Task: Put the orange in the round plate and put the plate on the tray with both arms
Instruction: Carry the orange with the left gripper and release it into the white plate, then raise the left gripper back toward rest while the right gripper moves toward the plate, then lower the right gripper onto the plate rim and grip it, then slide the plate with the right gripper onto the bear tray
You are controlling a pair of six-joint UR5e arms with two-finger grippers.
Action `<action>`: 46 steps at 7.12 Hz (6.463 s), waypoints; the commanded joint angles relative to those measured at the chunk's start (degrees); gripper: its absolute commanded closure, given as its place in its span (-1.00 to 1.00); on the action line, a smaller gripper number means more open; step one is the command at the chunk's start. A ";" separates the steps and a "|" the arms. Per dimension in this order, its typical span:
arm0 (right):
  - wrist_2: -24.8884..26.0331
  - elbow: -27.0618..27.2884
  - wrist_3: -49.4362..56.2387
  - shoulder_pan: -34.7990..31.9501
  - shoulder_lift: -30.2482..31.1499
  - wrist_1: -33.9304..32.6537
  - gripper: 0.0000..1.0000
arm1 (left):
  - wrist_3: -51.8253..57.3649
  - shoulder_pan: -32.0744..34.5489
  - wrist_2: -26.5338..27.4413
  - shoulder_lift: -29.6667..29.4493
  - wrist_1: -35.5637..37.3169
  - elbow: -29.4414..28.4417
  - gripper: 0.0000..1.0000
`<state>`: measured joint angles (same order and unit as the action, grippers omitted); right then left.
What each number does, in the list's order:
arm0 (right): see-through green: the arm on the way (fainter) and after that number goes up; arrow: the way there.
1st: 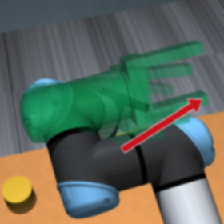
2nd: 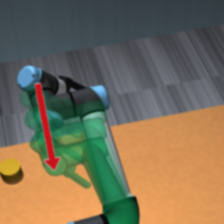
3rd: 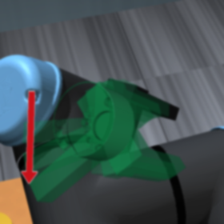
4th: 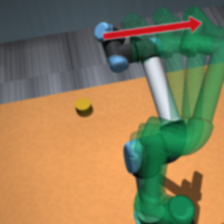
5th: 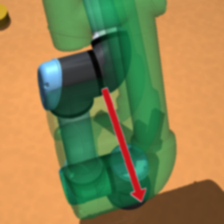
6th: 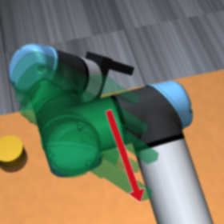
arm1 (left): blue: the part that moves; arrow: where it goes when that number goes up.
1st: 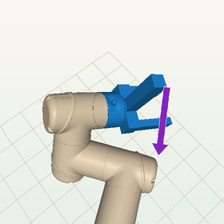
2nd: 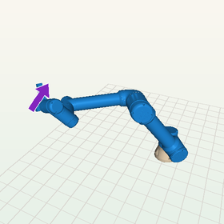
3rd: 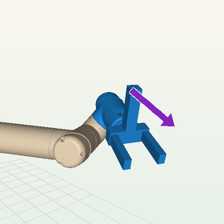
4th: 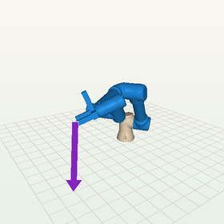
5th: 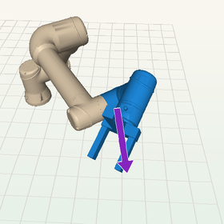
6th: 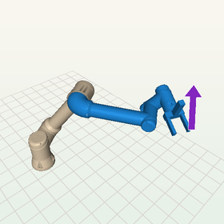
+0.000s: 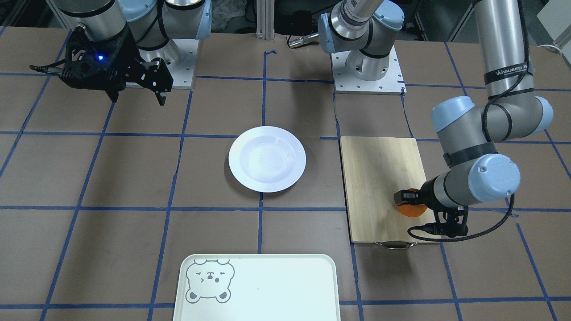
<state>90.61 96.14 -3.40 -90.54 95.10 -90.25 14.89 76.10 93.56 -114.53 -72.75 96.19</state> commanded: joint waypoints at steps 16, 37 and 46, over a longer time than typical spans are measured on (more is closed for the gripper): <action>1.23 -0.07 -0.81 1.51 -2.20 -0.27 -1.00 | -42.91 35.52 -14.02 6.93 7.36 10.95 -1.00; -32.26 22.86 -0.46 -5.17 -27.42 -48.53 -0.59 | -20.42 12.32 -7.78 22.42 -13.56 -10.67 -1.00; -31.11 23.83 -0.38 -6.84 -26.63 -48.70 1.00 | -20.34 12.23 -7.78 22.42 -13.56 -10.67 -1.00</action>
<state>59.57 120.14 -4.13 -97.34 68.45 -138.82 -5.47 88.33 85.78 -92.11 -86.31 85.52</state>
